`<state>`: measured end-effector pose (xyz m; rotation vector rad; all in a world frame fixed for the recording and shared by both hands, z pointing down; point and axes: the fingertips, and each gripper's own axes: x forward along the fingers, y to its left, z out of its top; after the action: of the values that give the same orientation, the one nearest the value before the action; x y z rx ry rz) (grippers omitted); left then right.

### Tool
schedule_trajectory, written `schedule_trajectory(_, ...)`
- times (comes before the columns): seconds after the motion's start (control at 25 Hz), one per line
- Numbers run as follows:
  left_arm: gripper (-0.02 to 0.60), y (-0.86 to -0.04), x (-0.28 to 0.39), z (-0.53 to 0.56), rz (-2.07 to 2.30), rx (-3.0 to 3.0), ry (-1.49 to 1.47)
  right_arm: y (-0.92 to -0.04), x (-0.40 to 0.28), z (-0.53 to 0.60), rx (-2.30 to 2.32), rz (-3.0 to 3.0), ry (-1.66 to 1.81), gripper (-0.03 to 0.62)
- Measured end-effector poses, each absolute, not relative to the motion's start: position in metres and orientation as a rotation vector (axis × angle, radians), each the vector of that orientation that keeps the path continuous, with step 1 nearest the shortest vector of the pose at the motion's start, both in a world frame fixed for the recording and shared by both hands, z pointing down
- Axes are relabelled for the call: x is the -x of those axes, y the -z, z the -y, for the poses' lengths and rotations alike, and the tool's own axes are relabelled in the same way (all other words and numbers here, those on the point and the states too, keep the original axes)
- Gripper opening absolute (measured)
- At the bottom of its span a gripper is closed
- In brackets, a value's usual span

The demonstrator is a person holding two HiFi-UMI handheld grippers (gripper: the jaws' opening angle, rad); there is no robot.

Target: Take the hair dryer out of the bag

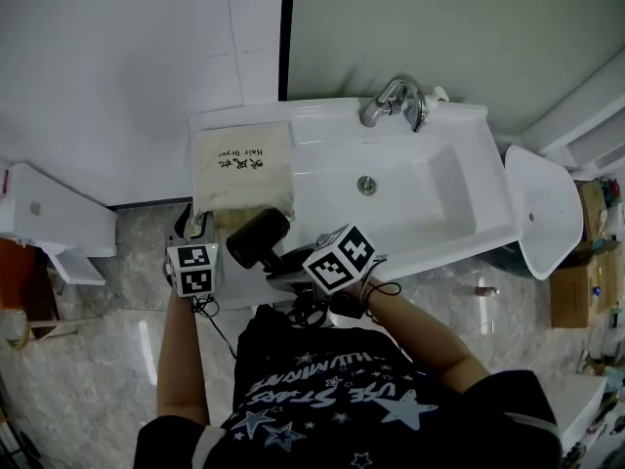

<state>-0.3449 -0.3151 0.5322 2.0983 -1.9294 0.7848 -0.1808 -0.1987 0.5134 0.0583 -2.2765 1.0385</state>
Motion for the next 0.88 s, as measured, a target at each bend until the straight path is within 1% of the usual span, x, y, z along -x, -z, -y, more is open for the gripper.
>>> schedule_trajectory(0.16,0.224,-0.528,0.334,0.295,1.990,-2.057,-0.790,-0.498,0.153,0.204,-0.121,2.362,-1.076,0.204)
schedule_trajectory(0.28,0.245,-0.518,0.318,0.278,2.038,-2.042,-0.776,-0.489,0.127,0.211,-0.174,2.410,-1.091,0.204)
schedule_trajectory(0.48,0.245,-0.505,0.277,0.250,2.095,-2.029,-0.728,-0.477,0.078,0.214,-0.237,2.470,-1.105,0.206)
schedule_trajectory(0.88,0.242,-0.469,0.156,0.184,2.182,-2.091,-0.527,-0.457,-0.019,0.210,-0.430,2.606,-1.123,0.206)
